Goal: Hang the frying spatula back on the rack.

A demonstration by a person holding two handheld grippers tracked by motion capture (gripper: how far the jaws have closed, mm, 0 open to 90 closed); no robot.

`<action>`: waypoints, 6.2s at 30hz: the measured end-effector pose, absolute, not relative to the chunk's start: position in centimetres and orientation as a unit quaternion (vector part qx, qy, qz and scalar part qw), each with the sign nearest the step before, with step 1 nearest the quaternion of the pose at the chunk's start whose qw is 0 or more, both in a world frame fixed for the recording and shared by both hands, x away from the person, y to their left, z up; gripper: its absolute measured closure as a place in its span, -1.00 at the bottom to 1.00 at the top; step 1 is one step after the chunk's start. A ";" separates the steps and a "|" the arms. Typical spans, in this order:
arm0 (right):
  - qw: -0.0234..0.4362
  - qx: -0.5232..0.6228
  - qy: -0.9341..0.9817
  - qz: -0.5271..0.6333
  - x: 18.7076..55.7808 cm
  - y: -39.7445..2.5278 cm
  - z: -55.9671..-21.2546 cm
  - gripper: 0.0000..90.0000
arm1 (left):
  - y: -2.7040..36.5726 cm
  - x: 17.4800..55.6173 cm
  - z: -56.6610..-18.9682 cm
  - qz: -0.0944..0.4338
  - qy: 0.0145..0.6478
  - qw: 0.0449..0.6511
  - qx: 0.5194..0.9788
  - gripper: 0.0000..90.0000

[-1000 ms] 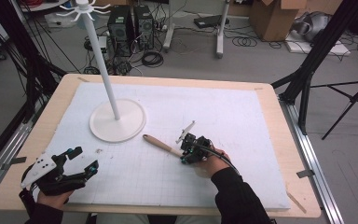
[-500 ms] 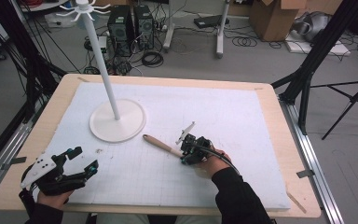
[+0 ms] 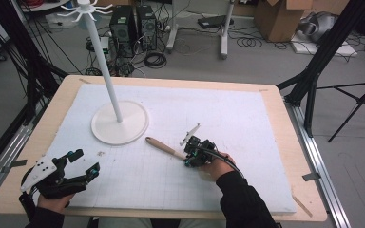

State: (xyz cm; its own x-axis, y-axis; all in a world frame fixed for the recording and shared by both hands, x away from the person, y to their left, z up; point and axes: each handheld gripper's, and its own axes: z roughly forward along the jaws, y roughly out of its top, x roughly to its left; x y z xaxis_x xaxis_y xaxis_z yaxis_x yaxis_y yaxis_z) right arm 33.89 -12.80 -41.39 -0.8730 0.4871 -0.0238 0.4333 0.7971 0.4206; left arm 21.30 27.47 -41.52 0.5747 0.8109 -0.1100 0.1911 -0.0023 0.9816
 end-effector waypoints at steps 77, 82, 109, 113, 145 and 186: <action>0.171 0.194 0.819 0.513 27.0 -11.4 -34.8 0.72 | 14.6 28.1 -31.5 0.137 0.374 0.641 0.656 -0.02; 0.173 0.193 0.814 0.520 26.9 -11.5 -34.7 0.72 | 15.0 28.1 -31.3 0.123 0.374 0.653 0.647 0.17; 0.198 0.169 0.791 0.554 26.1 -10.9 -33.2 0.70 | 15.1 27.0 -28.0 0.093 0.299 0.707 0.635 0.63; 0.194 0.162 0.788 0.561 26.0 -10.9 -33.1 0.55 | 15.2 26.9 -27.6 0.097 0.280 0.707 0.642 0.64; 0.228 0.253 0.784 0.519 27.7 -18.9 -36.2 -0.54 | 22.4 30.6 -23.6 0.142 0.224 0.665 0.698 0.64; 0.228 0.272 0.777 0.520 28.0 -20.7 -36.7 -0.54 | 24.2 40.6 -16.8 0.133 0.270 0.644 0.703 0.64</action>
